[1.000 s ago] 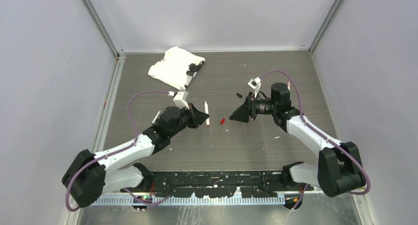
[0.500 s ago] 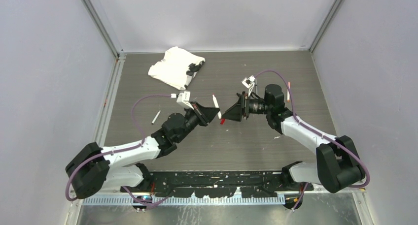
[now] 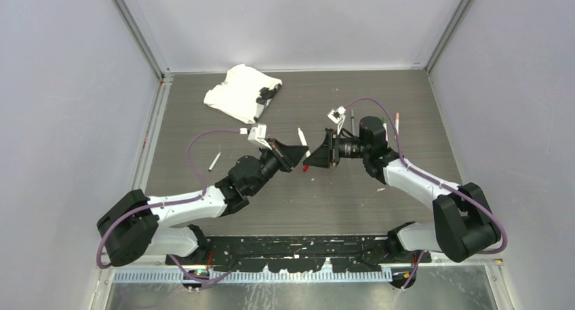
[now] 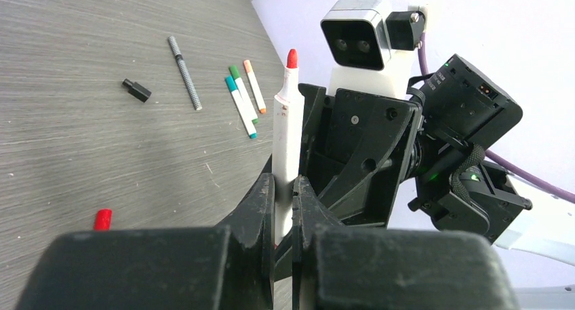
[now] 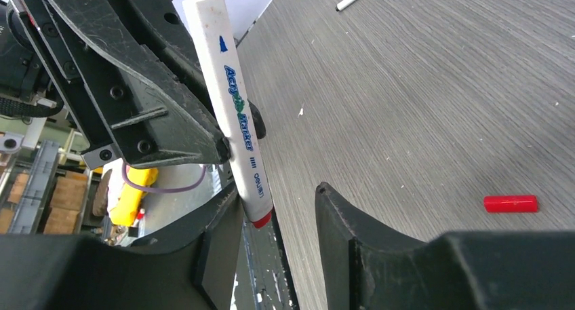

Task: Insert the pens into the pen caps
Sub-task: Pick up the pen from the center of the board.

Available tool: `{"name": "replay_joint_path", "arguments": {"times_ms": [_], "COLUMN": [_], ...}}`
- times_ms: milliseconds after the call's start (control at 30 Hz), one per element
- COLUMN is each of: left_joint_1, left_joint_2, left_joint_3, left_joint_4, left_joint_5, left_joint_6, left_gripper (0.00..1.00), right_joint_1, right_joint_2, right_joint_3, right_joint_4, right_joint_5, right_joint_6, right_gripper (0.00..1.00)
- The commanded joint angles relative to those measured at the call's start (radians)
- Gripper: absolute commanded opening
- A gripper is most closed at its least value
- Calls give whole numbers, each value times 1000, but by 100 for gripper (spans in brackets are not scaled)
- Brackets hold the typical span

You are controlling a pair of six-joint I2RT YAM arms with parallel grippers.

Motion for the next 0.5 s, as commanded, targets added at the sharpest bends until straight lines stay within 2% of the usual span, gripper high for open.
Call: {"name": "replay_joint_path", "arguments": {"times_ms": [0, 100, 233, 367, 400, 467], "left_joint_1": [-13, -16, -18, -19, -19, -19], "left_joint_2": [13, 21, 33, 38, 36, 22], "left_joint_3": [30, 27, 30, 22, 16, 2], "left_joint_4": [92, 103, 121, 150, 165, 187], "left_joint_5": [-18, -5, 15, 32, 38, 54], "left_joint_6": [-5, -11, -14, -18, -17, -4], "left_gripper": [1, 1, 1, 1, 4, 16], "right_joint_1": [5, 5, 5, 4, 4, 4], "right_joint_2": [-15, -25, -31, -40, -41, -43], "right_joint_3": [40, 36, 45, 55, 61, 83], "right_joint_4": [41, 63, 64, 61, 51, -2], "right_joint_5": [-11, -12, -30, -61, -78, -129], "right_joint_6": [13, 27, 25, 14, 5, -46], "right_gripper": [48, 47, 36, 5, 2, 1]}}
